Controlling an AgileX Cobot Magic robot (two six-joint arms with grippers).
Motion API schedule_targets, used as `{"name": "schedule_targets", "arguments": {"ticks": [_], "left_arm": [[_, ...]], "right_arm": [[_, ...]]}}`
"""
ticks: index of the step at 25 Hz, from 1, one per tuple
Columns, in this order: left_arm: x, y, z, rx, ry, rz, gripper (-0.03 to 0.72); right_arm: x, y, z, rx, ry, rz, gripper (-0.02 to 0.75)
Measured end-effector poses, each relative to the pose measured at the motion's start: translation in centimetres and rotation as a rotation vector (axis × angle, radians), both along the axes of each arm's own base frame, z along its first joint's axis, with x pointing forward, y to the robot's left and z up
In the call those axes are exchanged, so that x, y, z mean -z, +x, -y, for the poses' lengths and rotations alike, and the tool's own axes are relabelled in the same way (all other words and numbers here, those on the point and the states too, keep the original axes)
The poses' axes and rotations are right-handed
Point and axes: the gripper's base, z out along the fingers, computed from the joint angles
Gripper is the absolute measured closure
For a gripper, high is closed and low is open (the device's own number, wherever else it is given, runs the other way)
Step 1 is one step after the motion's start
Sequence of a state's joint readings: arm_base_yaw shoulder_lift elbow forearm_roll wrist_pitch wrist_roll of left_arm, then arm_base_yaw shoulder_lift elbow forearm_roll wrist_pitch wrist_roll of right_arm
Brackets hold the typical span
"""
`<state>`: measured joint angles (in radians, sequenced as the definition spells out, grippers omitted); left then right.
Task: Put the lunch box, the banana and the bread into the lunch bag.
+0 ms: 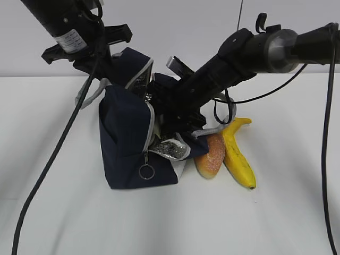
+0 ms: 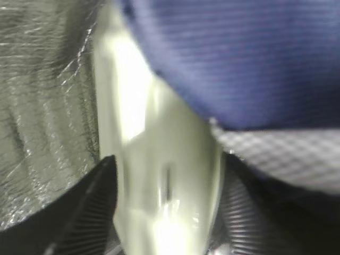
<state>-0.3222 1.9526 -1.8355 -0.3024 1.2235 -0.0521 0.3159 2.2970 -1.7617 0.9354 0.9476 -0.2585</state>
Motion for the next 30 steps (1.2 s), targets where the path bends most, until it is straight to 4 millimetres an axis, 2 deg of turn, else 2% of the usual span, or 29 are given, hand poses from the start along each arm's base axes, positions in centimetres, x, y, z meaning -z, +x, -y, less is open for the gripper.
{"name": "schedule_targets", "arguments": {"ticks": [3, 6, 9, 12, 17, 19, 22, 25, 30], "left_arm": [[0.0, 0.0, 0.0, 0.001, 0.001, -0.003, 0.689], [0.0, 0.0, 0.0, 0.001, 0.001, -0.003, 0.689], [0.0, 0.0, 0.0, 0.002, 0.002, -0.004, 0.689], [0.0, -0.1, 0.0, 0.01, 0.004, -0.004, 0.689], [0.0, -0.1, 0.0, 0.016, 0.008, -0.003, 0.689], [0.0, -0.1, -0.1, 0.017, 0.013, -0.001, 0.689], [0.1, 0.0, -0.1, 0.017, 0.021, 0.001, 0.689], [0.1, 0.0, -0.2, 0.018, 0.027, 0.003, 0.689], [0.1, 0.0, -0.3, 0.018, 0.038, 0.007, 0.689]], "right_arm": [[-0.1, 0.0, 0.0, -0.009, 0.002, 0.0, 0.239], [-0.2, -0.1, -0.1, -0.02, 0.005, -0.004, 0.23], [-1.2, 0.0, 0.0, -0.068, 0.015, -0.006, 0.229], [-3.2, 0.4, 0.2, -0.123, 0.036, 0.014, 0.228], [-8.1, 1.5, 0.1, -0.186, 0.008, 0.151, 0.225], [-9.1, 1.8, 0.5, -0.175, -0.046, 0.183, 0.225], [-9.6, 2.1, 1.4, -0.15, -0.177, 0.204, 0.225], [-10.7, 1.9, 2.3, -0.139, -0.26, 0.238, 0.225], [-15.5, 0.4, 3.8, -0.095, -0.331, 0.334, 0.225]]}}
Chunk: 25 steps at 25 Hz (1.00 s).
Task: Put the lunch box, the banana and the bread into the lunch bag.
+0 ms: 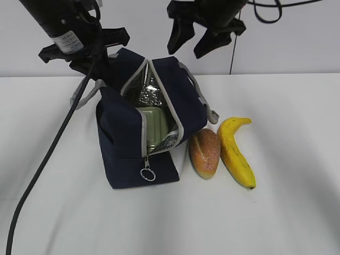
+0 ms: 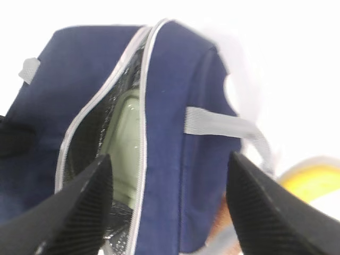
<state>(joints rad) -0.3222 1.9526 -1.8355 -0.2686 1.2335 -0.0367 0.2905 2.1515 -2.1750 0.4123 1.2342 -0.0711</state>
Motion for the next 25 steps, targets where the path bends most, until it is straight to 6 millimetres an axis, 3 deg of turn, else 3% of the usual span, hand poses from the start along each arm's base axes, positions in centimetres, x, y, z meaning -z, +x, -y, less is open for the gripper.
{"name": "schedule_targets", "arguments": {"ticks": [4, 6, 9, 15, 25], "left_arm": [[0.0, 0.0, 0.0, 0.0, 0.003, 0.001, 0.689], [0.0, 0.0, -0.1, 0.0, 0.007, 0.002, 0.689], [0.0, 0.0, -0.1, 0.0, 0.007, 0.002, 0.69], [0.0, 0.0, -0.1, 0.001, 0.009, 0.003, 0.69], [0.0, 0.0, -0.1, 0.003, 0.011, 0.004, 0.69]], "right_arm": [[-4.5, -2.0, 1.5, 0.058, -0.06, 0.101, 0.225], [-5.7, -3.0, 2.5, 0.102, -0.11, 0.125, 0.225], [-5.6, -4.0, 3.6, 0.16, -0.193, 0.111, 0.225], [-1.0, -7.1, 5.1, 0.161, -0.295, -0.041, 0.225], [5.0, -11.3, 6.6, 0.168, -0.335, -0.103, 0.225]]}}
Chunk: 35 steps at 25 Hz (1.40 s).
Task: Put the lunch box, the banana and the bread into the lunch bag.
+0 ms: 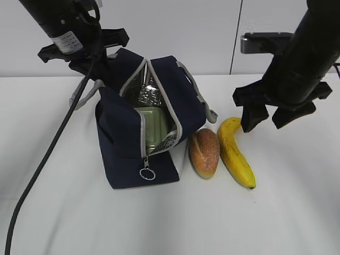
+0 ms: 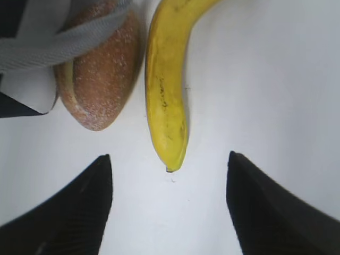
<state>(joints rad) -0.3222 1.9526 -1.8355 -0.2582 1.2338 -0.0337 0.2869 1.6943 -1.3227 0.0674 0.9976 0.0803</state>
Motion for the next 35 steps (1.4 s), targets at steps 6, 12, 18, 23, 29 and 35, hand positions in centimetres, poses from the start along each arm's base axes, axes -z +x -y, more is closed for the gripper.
{"name": "schedule_targets", "arguments": {"ticks": [6, 12, 18, 23, 29, 35], "left_arm": [[0.0, 0.0, 0.0, 0.0, 0.0, 0.0, 0.69], [0.0, 0.0, 0.0, 0.0, 0.0, 0.0, 0.69], [0.0, 0.0, 0.0, 0.0, 0.0, 0.0, 0.69], [0.0, 0.0, 0.0, 0.0, 0.0, 0.0, 0.69], [0.0, 0.0, 0.0, 0.0, 0.0, 0.0, 0.69], [0.0, 0.0, 0.0, 0.0, 0.0, 0.0, 0.69]], "right_arm": [[1.4, -0.2, 0.1, 0.003, -0.003, 0.007, 0.225], [3.8, 0.8, -0.3, -0.029, -0.007, -0.032, 0.215], [6.2, 1.7, -0.9, -0.074, 0.014, -0.054, 0.127], [8.5, 2.2, -1.1, -0.093, -0.001, -0.102, 0.142], [9.9, 3.3, -1.4, -0.103, -0.006, -0.107, 0.182], [10.3, 4.3, -1.7, -0.118, -0.007, -0.091, 0.185]]}}
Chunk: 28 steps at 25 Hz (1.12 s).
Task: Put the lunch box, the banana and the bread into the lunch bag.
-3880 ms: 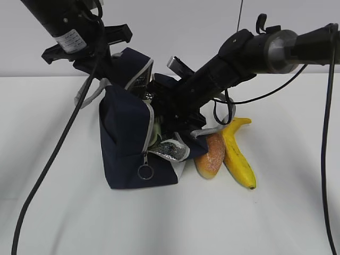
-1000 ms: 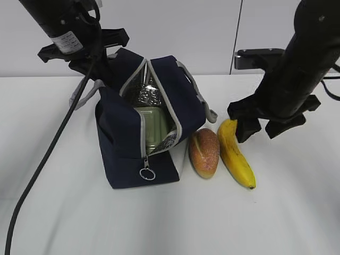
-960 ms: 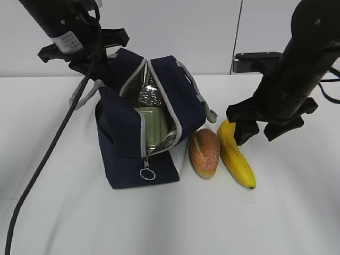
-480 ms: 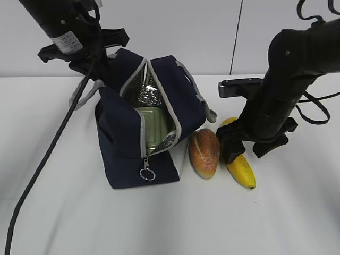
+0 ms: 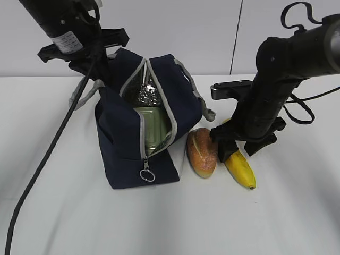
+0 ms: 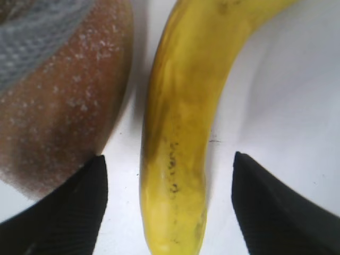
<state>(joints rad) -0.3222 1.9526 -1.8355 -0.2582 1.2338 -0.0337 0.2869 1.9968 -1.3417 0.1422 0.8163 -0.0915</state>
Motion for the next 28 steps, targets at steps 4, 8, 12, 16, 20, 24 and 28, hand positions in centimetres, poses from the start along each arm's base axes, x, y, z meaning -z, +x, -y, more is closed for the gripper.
{"name": "schedule_targets", "arguments": {"ticks": [4, 8, 12, 16, 20, 24, 28], "left_arm": [[0.0, 0.0, 0.0, 0.0, 0.0, 0.0, 0.69], [0.0, 0.0, 0.0, 0.001, 0.0, 0.0, 0.69], [0.0, 0.0, 0.0, 0.001, 0.0, 0.0, 0.69], [0.0, 0.0, 0.0, 0.001, 0.0, 0.0, 0.69], [0.0, 0.0, 0.0, 0.001, 0.0, 0.0, 0.69], [0.0, 0.0, 0.0, 0.001, 0.0, 0.0, 0.69], [0.0, 0.0, 0.0, 0.001, 0.0, 0.0, 0.69]], "right_arm": [[0.59, 0.2, -0.06, -0.003, -0.004, -0.009, 0.188], [0.57, 0.43, -0.09, -0.005, -0.001, 0.015, 0.198], [0.55, 0.56, -0.11, -0.009, 0.001, 0.031, 0.249], [0.54, 0.6, -0.12, -0.009, 0.002, 0.036, 0.283], [0.53, 0.64, -0.13, -0.009, 0.003, 0.04, 0.287], [0.53, 0.64, -0.13, -0.01, 0.003, 0.04, 0.288], [0.59, 0.64, -0.13, -0.01, 0.002, 0.039, 0.288]]}}
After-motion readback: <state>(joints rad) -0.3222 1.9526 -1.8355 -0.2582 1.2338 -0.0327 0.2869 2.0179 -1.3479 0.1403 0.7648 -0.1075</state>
